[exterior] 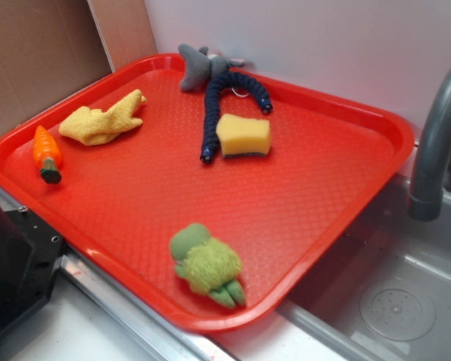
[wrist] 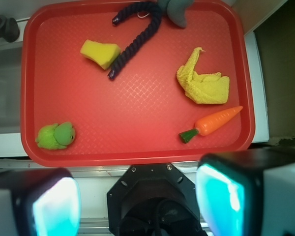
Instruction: Grab the green sponge.
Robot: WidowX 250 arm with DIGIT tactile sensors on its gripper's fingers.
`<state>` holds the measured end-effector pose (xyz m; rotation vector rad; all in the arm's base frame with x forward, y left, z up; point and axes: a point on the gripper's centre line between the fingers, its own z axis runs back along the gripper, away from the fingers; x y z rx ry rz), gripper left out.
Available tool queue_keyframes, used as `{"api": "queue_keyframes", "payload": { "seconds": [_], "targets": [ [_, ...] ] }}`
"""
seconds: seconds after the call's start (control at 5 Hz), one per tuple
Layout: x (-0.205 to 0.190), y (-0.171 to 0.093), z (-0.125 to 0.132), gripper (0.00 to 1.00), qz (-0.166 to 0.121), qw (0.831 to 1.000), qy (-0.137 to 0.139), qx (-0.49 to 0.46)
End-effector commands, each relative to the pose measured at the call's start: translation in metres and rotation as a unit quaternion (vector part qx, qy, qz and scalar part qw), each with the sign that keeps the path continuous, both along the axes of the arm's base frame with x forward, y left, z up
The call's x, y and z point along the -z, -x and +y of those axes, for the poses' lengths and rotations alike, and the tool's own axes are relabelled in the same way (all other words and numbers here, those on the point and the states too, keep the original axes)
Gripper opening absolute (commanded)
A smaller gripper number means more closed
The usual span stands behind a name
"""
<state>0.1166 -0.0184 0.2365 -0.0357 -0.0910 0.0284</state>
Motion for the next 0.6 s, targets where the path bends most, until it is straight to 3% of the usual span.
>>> {"api": "queue_keyframes", "payload": {
  "seconds": [0.0,0.2,0.4],
  "targets": [
    [0.0,0.0,0.0,1.0,0.0,1.0,0.0,0.0],
    [0.023,-0.04,0.005,1.0,0.021,0.993,-0.005,0.118],
    [0.047,-0.081,0.002,1.0,-0.005,0.981,-0.005,0.195]
  ]
}}
